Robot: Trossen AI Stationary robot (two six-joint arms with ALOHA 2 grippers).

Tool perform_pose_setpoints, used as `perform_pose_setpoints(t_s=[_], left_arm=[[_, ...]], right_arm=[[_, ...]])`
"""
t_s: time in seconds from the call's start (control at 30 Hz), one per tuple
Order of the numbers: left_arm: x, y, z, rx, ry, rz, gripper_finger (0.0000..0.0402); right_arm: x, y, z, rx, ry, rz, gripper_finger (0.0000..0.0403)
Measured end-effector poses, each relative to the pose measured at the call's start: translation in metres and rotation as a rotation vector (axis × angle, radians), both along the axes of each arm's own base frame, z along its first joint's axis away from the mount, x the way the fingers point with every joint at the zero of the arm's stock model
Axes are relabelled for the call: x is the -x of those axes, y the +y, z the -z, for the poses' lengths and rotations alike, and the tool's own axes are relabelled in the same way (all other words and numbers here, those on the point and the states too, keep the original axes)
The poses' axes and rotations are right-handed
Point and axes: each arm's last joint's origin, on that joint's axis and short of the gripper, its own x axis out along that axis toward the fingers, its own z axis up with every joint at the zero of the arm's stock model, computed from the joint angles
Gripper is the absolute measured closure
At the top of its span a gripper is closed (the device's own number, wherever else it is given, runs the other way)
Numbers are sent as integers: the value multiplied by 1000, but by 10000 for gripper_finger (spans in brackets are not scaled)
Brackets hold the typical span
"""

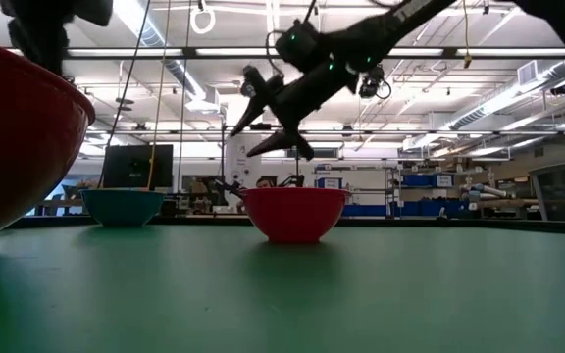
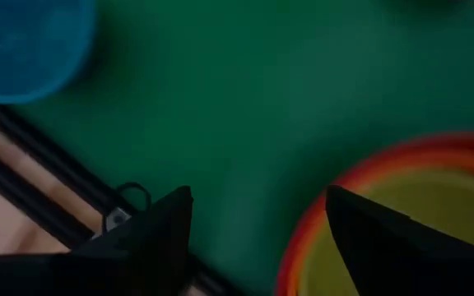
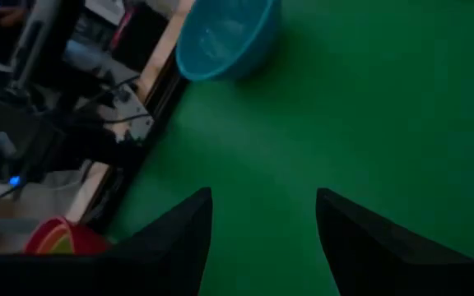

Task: Nest bowls inside each other
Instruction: Stack the blue bowl into the top of the green bowl

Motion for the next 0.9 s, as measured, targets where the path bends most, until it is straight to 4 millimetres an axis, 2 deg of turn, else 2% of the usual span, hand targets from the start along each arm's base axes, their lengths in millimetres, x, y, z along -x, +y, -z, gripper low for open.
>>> perform_pose_setpoints(t_s=[0.27, 0.37, 0.47, 0.67, 0.8, 0.9], left_arm=[[-2, 40, -2, -119, -31, -275, 120], [-1, 52, -2, -173, -27, -309, 120], [-9, 64, 2, -219, -40, -289, 121], [-29, 92, 40, -309, -54, -95, 140], [-27, 113, 69, -265, -123, -175, 162], [-16, 123, 87, -232, -91, -260, 181]], right_arm=[[-12, -26, 37, -111, -91, -57, 183], [-16, -34, 48, -142, -127, -57, 183], [-17, -39, 52, -165, -158, -40, 183], [-17, -48, 42, -126, -252, -56, 183], [-11, -60, 39, -145, -273, -72, 183], [-6, -68, 36, -158, -283, -78, 183]])
